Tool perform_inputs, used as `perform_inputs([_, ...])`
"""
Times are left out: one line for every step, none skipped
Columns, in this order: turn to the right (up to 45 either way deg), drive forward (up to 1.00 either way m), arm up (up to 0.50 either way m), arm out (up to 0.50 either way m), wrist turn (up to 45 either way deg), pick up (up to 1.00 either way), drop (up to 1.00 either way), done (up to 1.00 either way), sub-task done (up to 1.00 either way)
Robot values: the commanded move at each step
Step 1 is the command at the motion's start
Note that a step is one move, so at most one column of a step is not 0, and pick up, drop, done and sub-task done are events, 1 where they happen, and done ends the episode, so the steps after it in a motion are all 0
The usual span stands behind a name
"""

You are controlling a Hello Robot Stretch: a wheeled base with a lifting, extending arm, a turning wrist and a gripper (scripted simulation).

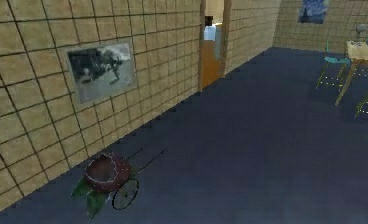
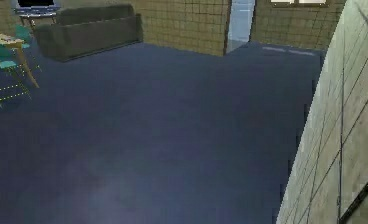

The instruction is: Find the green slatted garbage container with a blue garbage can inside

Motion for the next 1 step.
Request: perform_inputs([0.0,0.15,0.0,0.0,0.0,0.0,0.0,0.0,0.0])
